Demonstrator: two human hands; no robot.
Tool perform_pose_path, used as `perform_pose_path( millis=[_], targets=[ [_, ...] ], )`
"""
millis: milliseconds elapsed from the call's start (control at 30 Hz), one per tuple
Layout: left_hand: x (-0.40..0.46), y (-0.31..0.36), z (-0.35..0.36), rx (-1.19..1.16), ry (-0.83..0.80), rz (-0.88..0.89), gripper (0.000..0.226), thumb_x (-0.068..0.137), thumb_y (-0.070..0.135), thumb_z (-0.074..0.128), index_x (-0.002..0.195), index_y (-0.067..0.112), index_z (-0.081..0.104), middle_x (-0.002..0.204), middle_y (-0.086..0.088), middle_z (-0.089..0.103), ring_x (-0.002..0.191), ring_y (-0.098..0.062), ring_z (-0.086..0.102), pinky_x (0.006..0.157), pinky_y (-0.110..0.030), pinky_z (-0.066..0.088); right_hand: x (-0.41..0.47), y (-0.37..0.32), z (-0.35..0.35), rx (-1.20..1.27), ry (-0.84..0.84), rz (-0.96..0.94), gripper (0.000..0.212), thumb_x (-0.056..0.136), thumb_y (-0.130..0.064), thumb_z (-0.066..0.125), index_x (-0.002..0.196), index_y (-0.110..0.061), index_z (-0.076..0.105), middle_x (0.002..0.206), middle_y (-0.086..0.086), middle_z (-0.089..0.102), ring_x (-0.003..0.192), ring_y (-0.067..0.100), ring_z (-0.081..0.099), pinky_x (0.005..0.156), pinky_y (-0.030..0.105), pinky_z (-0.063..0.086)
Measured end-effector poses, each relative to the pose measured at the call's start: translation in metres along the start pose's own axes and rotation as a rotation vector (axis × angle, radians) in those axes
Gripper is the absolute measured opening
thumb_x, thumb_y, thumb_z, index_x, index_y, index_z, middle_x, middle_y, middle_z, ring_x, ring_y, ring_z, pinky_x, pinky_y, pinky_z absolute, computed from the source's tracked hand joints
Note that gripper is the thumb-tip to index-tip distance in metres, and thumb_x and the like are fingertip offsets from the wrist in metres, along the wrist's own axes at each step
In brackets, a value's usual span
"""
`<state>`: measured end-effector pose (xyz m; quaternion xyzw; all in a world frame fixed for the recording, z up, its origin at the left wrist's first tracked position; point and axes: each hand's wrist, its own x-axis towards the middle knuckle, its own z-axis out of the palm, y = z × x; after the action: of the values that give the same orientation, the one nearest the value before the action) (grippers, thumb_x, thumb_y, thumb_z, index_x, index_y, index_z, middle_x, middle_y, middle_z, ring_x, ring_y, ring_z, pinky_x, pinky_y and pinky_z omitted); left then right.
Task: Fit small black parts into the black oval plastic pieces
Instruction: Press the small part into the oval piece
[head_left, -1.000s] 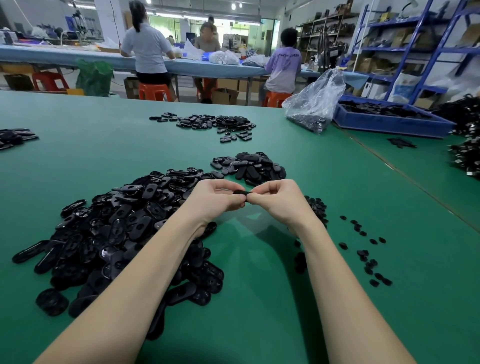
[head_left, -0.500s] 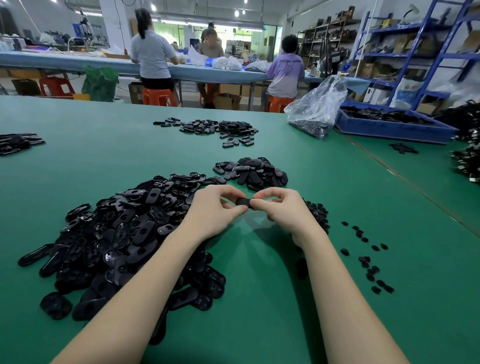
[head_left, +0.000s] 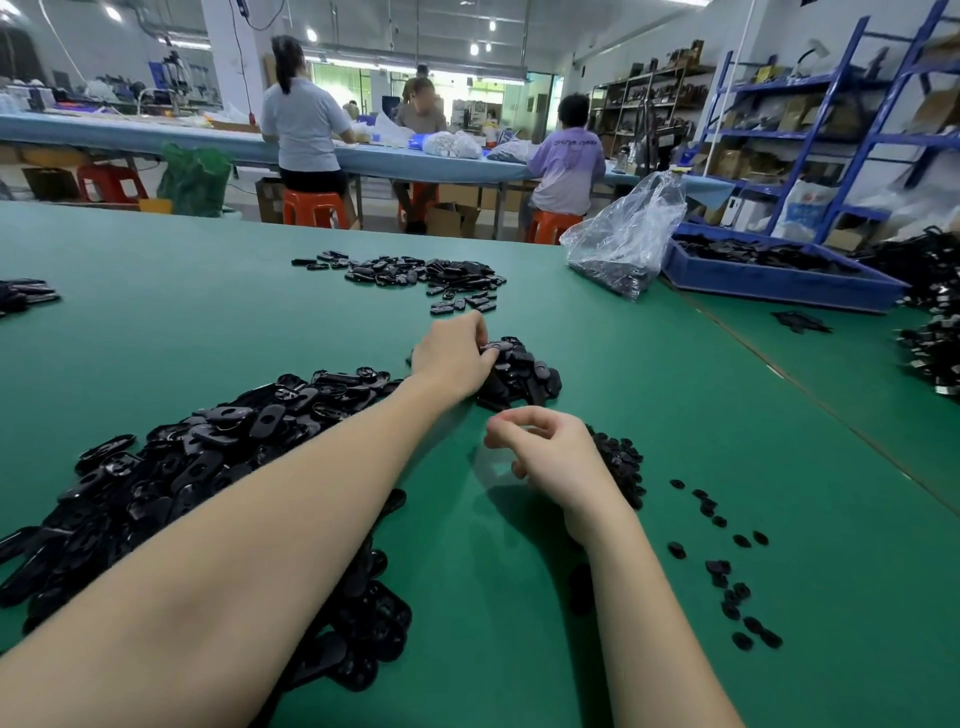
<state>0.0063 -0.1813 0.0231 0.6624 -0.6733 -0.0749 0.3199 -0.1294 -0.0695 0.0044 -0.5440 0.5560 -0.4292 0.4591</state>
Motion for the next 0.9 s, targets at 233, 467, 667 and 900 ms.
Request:
perform_pose_path(
  millis=[233, 467, 667, 900],
  targets=[
    [0.018, -0.021, -0.017, -0.154, -0.012, -0.042, 0.018, 0.099, 0.018, 0.052, 0.106, 0.011, 0.067, 0.108, -0.009, 0.070, 0.092, -0.021, 0.060, 0.081, -0.026, 0.045, -0.001, -0.002, 0.000, 0.029, -0.049, -0.006, 0.007, 0.093, -0.021, 0.071, 0.087, -0.021, 0.075, 0.076, -0.010, 0.077, 0.046, -0.005, 0.050, 0.046, 0.010, 0.040],
    [0.003, -0.037, -0.034, -0.044, -0.284, -0.131, 0.033, 0.098, 0.014, 0.043, 0.124, 0.012, 0.064, 0.111, -0.010, 0.068, 0.096, -0.025, 0.064, 0.070, -0.023, 0.047, -0.006, -0.004, 0.003, 0.015, -0.070, 0.001, 0.007, 0.094, -0.020, 0.069, 0.089, -0.019, 0.074, 0.076, -0.011, 0.076, 0.045, -0.004, 0.048, 0.046, 0.010, 0.039],
    [-0.004, -0.031, -0.015, 0.188, -0.350, -0.013, 0.039, 0.102, 0.027, 0.049, 0.133, 0.003, 0.053, 0.131, -0.021, 0.059, 0.121, -0.035, 0.054, 0.096, -0.036, 0.044, -0.005, -0.003, 0.007, -0.031, -0.091, -0.012, 0.009, 0.094, -0.022, 0.070, 0.086, -0.023, 0.073, 0.082, -0.007, 0.078, 0.047, -0.006, 0.050, 0.050, 0.008, 0.038],
    [-0.012, -0.019, 0.011, 0.200, -0.325, 0.016, 0.057, 0.103, 0.038, 0.047, 0.143, -0.001, 0.036, 0.145, -0.027, 0.037, 0.133, -0.042, 0.043, 0.112, -0.046, 0.035, 0.000, 0.001, 0.008, -0.064, -0.097, -0.002, 0.010, 0.092, -0.025, 0.070, 0.083, -0.023, 0.074, 0.082, -0.008, 0.078, 0.049, -0.004, 0.052, 0.048, 0.009, 0.037]
  ],
)
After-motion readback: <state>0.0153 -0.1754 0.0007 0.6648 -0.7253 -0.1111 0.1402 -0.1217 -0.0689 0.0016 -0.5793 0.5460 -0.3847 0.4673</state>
